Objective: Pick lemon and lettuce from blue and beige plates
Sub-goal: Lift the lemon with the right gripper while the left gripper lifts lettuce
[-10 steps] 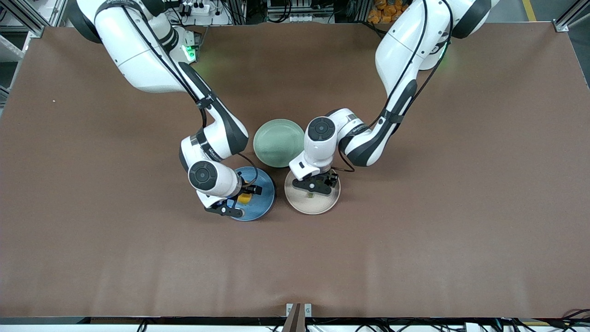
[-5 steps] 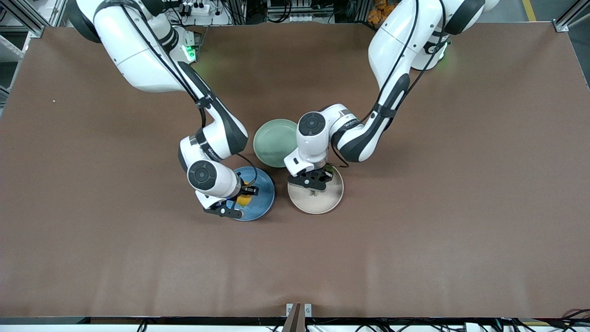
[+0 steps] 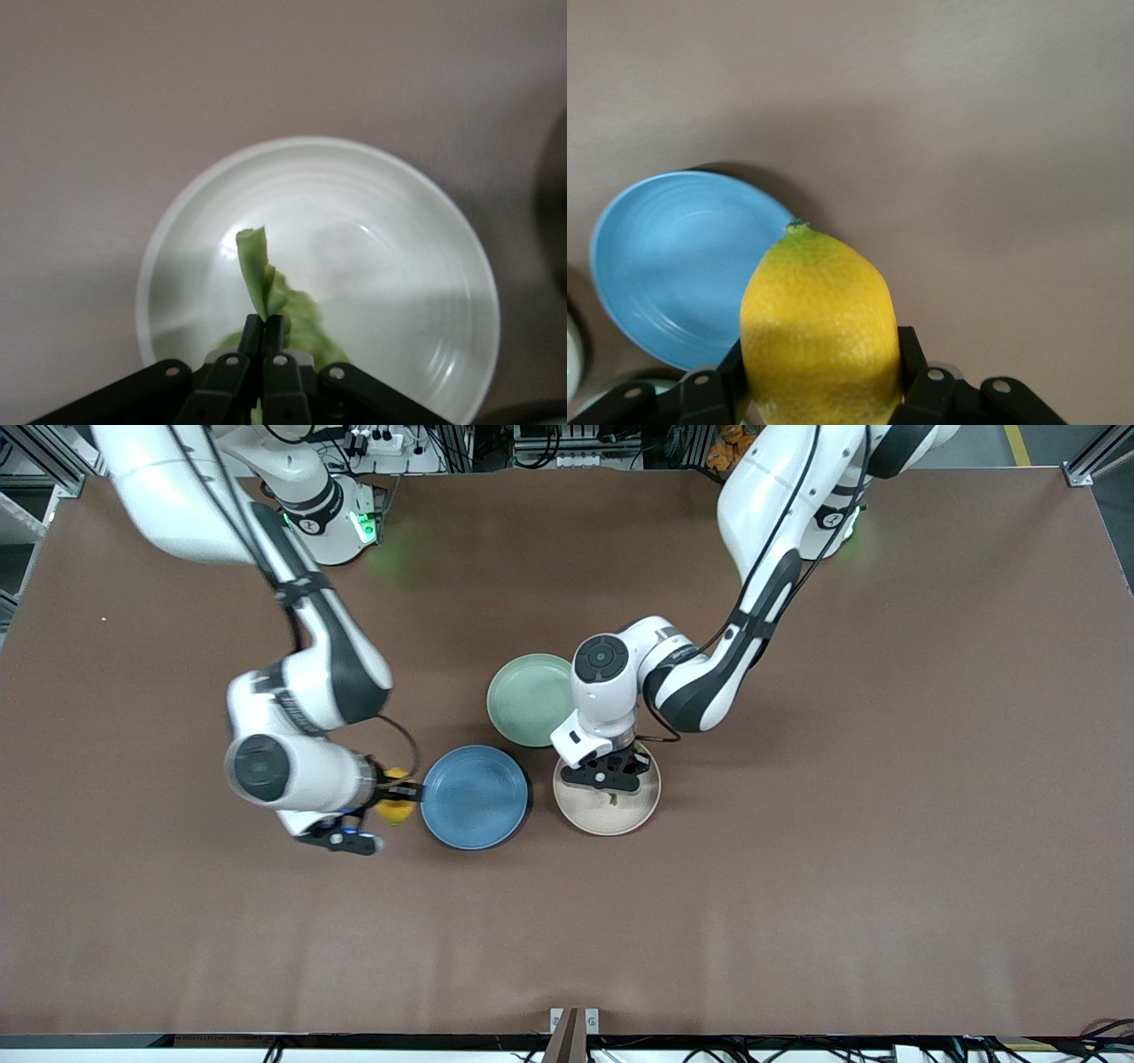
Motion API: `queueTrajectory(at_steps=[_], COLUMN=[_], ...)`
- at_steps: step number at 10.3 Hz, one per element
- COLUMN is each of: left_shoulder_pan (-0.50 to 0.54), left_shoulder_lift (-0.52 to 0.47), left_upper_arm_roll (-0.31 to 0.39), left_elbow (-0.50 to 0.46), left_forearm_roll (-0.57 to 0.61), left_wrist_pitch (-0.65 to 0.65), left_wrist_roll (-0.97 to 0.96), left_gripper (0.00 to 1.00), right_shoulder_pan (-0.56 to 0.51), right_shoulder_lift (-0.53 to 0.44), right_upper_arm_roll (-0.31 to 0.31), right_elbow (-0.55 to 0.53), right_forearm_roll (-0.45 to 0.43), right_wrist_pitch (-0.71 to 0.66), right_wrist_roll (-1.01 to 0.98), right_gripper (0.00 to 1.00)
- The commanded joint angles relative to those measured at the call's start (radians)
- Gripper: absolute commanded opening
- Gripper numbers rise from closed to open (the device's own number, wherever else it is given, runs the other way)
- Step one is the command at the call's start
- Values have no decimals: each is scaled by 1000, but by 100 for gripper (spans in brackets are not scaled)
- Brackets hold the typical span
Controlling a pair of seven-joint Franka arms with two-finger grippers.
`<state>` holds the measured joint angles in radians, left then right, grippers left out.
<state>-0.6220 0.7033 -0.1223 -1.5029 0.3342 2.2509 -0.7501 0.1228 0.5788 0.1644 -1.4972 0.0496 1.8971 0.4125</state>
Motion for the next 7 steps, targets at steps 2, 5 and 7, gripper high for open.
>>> queueTrajectory(at_steps=[2, 5, 7], left_shoulder_pan=[140, 299, 385], left_shoulder_lift=[-192, -180, -102], left_upper_arm_roll=[-5, 1, 1], left_elbow=[-28, -36, -45], left_forearm_roll=[-102, -109, -98], left_wrist_pitch=[-140, -206, -206], left_wrist_roll=[64, 239, 280], left_gripper=[0, 0, 0], right_shoulder_pan=[-61, -62, -75], right_shoulder_lift=[-66, -66, -57], right_upper_arm_roll=[-130, -201, -223], right_elbow=[-211, -386, -390], right_forearm_roll=[10, 3, 3], right_wrist_pitch=[133, 341, 341], right_wrist_roll=[-205, -337, -377], right_gripper=[0, 0, 0])
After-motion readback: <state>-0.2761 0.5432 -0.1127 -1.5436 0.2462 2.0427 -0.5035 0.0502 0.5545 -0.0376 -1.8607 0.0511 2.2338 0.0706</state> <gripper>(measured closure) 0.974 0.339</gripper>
